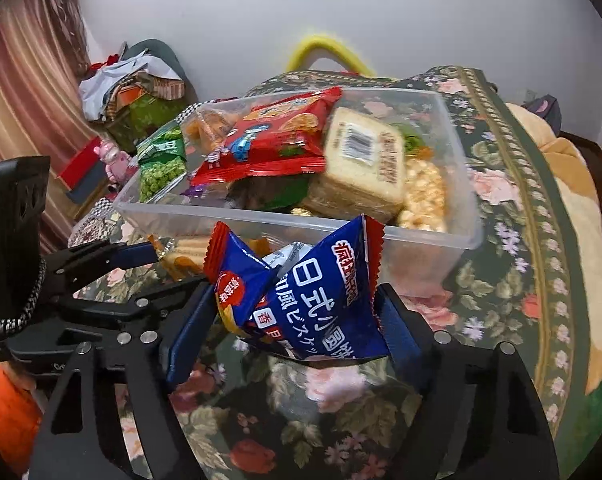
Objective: Organize snacks
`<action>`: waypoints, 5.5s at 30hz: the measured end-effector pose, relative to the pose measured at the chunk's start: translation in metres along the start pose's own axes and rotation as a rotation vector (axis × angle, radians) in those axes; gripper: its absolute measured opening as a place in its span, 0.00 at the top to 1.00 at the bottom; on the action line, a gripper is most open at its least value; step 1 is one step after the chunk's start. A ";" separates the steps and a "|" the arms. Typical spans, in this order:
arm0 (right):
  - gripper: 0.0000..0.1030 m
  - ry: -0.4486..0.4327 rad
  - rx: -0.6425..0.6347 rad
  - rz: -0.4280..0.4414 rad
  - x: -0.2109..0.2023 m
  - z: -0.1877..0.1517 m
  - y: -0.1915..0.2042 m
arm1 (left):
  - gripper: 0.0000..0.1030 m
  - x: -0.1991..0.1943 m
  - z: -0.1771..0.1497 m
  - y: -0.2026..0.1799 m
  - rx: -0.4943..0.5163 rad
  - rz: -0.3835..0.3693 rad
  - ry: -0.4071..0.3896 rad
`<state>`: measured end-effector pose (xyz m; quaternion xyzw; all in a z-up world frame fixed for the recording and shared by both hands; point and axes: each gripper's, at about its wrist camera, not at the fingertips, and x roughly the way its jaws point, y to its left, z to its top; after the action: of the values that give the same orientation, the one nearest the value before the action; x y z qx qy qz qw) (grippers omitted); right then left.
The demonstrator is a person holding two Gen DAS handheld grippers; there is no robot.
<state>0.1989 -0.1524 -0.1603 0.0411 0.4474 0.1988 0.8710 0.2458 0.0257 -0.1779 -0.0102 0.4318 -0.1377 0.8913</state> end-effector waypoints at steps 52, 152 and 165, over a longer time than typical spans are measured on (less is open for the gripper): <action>0.33 -0.130 0.099 -0.017 -0.092 -0.027 -0.051 | 0.66 -0.056 -0.011 -0.073 0.101 -0.010 -0.066; 0.00 -0.568 -0.121 -0.119 -0.243 -0.020 0.083 | 0.01 -0.284 -0.035 -0.076 -0.013 0.220 -0.628; 0.00 -0.579 -0.119 -0.135 -0.245 -0.020 0.083 | 0.00 -0.284 -0.036 -0.080 0.002 0.212 -0.625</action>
<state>0.0299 -0.1724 0.0357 0.0151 0.1695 0.1463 0.9745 0.0314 0.0242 0.0287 -0.0058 0.1360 -0.0348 0.9901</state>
